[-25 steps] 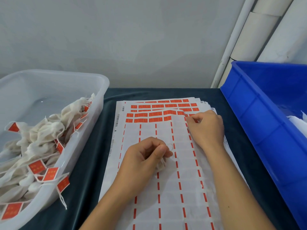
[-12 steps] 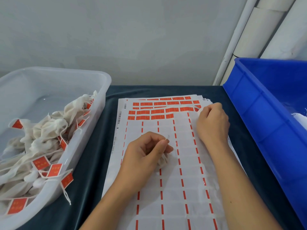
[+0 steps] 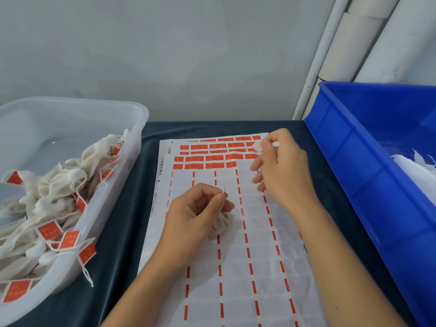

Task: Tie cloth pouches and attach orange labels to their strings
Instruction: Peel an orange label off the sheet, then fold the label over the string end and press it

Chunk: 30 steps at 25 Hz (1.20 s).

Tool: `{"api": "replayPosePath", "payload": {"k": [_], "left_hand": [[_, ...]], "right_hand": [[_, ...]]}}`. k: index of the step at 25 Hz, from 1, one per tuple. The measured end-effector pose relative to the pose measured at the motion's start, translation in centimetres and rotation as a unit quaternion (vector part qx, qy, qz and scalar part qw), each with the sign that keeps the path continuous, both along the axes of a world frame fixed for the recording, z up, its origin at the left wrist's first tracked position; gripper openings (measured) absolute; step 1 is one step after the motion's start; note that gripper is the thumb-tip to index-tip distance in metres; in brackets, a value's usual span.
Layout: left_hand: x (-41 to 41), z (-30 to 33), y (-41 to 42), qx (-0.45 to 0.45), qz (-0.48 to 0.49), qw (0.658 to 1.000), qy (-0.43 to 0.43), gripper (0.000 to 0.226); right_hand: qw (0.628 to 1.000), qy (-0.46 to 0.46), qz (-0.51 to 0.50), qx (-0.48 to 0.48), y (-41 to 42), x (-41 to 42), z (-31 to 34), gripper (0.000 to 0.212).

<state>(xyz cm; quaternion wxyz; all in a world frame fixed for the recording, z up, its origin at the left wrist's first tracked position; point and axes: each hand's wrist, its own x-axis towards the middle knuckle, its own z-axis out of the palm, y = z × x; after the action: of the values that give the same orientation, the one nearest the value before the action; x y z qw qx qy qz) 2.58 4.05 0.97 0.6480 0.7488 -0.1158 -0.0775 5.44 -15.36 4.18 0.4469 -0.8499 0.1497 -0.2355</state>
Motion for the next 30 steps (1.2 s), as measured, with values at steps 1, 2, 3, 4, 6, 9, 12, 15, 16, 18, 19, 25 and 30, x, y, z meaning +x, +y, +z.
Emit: {"api": "replayPosePath", "payload": {"k": [1,2,3,4,6,9,12,15,16,18,19,25,30], "left_hand": [[0.0,0.1,0.0,-0.004,0.001,1.000,-0.001,0.012],[0.0,0.1,0.0,-0.008,0.002,1.000,-0.004,0.012],[0.0,0.1,0.0,-0.012,0.003,1.000,-0.007,0.012],[0.0,0.1,0.1,-0.017,0.005,1.000,-0.011,0.012],[0.0,0.1,0.0,-0.019,0.008,1.000,-0.017,0.012],[-0.1,0.1,-0.3,-0.012,0.021,0.999,-0.025,0.012],[-0.2,0.0,-0.4,-0.004,0.031,0.999,-0.031,0.012],[-0.3,-0.1,-0.4,0.003,0.035,0.999,-0.033,0.013],[-0.3,-0.1,-0.5,0.004,0.035,0.999,-0.033,0.013],[-0.4,-0.1,-0.5,0.011,0.036,0.999,-0.037,0.013],[-0.4,-0.1,-0.6,0.015,0.035,0.999,-0.039,0.013],[-0.4,-0.2,-0.6,0.025,0.025,0.998,-0.044,0.016],[-0.4,-0.2,-0.6,0.020,0.032,0.998,-0.048,0.016]], "right_hand": [[0.999,0.004,0.044,0.025,0.7,-0.6,0.4,0.009],[0.995,0.008,0.083,0.049,1.3,-1.3,0.6,0.007],[0.991,0.008,0.114,0.070,1.8,-2.0,0.7,0.006],[0.987,0.004,0.137,0.088,2.1,-2.7,0.6,0.005],[0.980,-0.007,0.163,0.118,2.5,-4.1,0.1,0.008],[0.974,-0.017,0.170,0.147,3.1,-5.6,-1.2,0.032],[0.975,-0.020,0.150,0.162,3.4,-6.3,-2.5,0.045],[0.962,-0.015,0.151,0.226,3.5,-6.7,-2.9,0.022],[0.957,-0.012,0.153,0.245,3.5,-6.7,-2.9,0.014],[0.948,-0.002,0.157,0.276,3.5,-6.7,-2.8,0.008],[0.946,0.002,0.158,0.284,3.3,-6.7,-2.8,0.008],[0.938,0.005,0.160,0.307,3.7,-6.8,-3.0,0.009],[0.935,0.007,0.167,0.314,4.0,-6.8,-3.3,0.009]]}}
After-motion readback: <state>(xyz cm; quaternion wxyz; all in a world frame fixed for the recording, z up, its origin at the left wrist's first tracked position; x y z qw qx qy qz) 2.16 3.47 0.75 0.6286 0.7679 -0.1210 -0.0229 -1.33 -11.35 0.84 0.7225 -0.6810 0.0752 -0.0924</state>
